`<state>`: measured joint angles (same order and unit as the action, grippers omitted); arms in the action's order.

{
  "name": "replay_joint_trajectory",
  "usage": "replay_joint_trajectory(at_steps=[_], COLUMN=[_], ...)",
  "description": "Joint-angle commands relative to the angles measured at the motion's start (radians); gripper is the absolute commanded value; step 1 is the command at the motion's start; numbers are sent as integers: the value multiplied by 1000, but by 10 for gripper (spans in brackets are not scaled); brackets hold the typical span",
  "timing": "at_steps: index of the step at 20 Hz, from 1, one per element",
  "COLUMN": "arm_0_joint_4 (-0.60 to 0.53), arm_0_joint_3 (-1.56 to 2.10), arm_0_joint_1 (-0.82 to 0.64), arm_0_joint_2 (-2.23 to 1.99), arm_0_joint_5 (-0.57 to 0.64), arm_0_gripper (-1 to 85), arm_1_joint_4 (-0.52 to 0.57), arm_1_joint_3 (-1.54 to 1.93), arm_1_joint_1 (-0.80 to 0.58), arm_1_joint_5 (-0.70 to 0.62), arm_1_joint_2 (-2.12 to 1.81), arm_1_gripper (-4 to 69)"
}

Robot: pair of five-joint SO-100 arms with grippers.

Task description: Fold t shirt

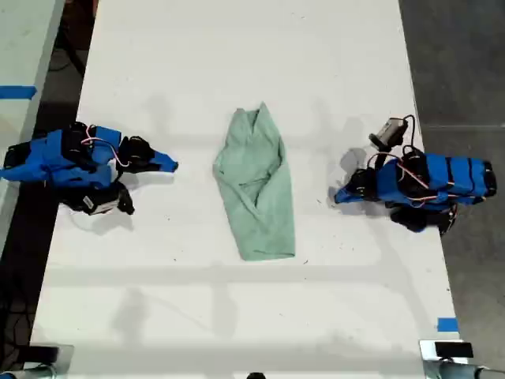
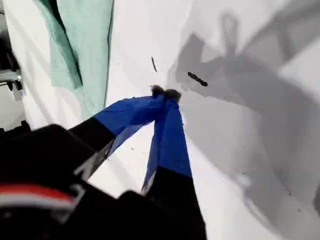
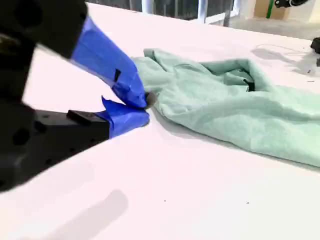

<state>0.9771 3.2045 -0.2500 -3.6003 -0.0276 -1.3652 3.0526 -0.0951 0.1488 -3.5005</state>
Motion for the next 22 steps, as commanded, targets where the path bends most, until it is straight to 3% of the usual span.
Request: replay_joint_trajectory(at_steps=[1,4,7,9,11,12,18,22], arm_0_joint_4=[20,-14,-183,-169,-143,-101,-126,-135], arm_0_joint_3=[2,-104,-454,-810,-1120,-1255,-1726,-1867], arm_0_joint_1=[81,176,264,330,380,394,374,360], arm_0_joint_2=[-8,92,707,1152,1485,1621,2175,2405], arm_0_joint_5=[-109,-296,-302,-293,-233,-224,-181,-241], arm_0_gripper=[-2,-2,-2,1,175,209,225,207], arm_1_joint_4=[183,195,268,276,147,112,230,302], arm_1_joint_3=[58,-25,-314,-716,-1089,-1195,-1259,-1266], arm_1_joint_1=[18,91,126,186,224,235,270,282], arm_1_joint_5=[176,175,169,133,137,141,117,130], arm_1_joint_2=[-8,-2,514,1062,1457,1571,1767,1873], arm_1_gripper=[-20,-15,-21,80,214,248,232,231])
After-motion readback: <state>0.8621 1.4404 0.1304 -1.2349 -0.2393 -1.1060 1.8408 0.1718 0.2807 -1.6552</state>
